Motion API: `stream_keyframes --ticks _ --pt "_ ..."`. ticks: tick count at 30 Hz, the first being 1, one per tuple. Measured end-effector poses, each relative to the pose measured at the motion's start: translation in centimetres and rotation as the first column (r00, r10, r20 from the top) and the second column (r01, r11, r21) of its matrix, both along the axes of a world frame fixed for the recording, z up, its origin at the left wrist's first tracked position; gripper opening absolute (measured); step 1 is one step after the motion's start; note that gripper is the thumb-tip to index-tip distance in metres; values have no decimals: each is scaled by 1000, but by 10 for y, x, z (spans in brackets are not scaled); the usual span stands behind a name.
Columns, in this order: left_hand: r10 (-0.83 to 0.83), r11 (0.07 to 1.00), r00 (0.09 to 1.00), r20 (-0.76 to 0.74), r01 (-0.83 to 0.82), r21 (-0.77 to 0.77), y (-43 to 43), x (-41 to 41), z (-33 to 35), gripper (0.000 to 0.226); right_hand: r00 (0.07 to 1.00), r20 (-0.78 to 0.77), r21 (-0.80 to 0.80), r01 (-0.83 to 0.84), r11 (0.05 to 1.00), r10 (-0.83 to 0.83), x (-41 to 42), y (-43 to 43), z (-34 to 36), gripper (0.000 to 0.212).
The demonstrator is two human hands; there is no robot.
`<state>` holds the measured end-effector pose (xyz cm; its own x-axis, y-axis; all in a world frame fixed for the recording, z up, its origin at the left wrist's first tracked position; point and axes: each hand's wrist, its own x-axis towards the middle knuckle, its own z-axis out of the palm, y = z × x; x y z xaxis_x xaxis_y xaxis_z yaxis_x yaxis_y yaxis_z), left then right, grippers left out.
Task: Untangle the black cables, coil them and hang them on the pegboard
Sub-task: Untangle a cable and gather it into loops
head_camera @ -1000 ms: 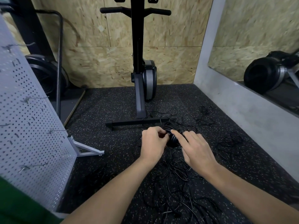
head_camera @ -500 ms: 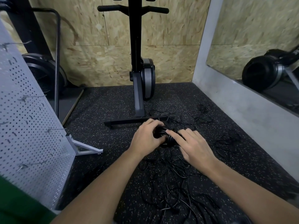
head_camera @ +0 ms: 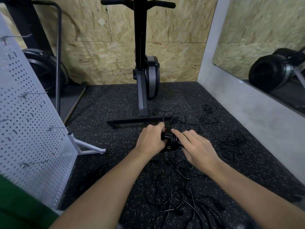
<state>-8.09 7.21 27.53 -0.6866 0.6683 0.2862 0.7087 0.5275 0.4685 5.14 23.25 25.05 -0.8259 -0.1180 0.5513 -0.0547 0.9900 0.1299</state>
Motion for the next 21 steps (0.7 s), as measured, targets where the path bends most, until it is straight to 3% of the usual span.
stream_keyframes --ticks 4,10,14,17,21 --pt "70 997 997 -16 -70 30 3 2 1 15 999 11 -43 38 998 -38 -3 -3 0 85" --pt "-3 988 975 222 -32 153 -5 3 5 8 999 34 -100 37 994 -33 2 4 1 87" --pt "-173 985 875 453 160 68 -15 -10 7 39 998 36 -128 62 990 -58 5 8 4 87" --pt "-260 960 874 411 278 17 -20 -18 1 62 996 57 -139 78 987 -70 7 12 3 87" --pt "-284 959 890 358 260 113 -23 -15 -3 64 995 80 -183 68 981 -54 8 11 3 87"
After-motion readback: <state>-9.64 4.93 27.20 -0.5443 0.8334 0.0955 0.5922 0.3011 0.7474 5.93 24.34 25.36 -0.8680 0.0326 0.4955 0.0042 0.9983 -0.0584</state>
